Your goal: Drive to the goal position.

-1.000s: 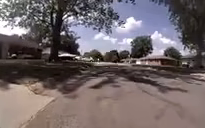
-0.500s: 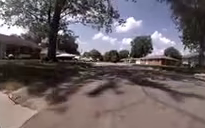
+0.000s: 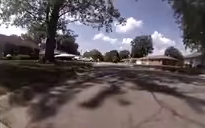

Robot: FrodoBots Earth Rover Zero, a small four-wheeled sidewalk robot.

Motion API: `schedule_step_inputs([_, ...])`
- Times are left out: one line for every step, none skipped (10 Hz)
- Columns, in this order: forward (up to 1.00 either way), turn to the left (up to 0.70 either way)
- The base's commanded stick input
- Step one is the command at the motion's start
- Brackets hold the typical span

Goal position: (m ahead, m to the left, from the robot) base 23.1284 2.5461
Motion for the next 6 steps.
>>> schedule_step_inputs([1.00, -0.25])
schedule_step_inputs([1.00, 0.00])
schedule_step_inputs([1.00, 0.00])
schedule_step_inputs([1.00, 0.00])
schedule_step_inputs([1.00, 0.00])
schedule_step_inputs([1.00, 0.00])
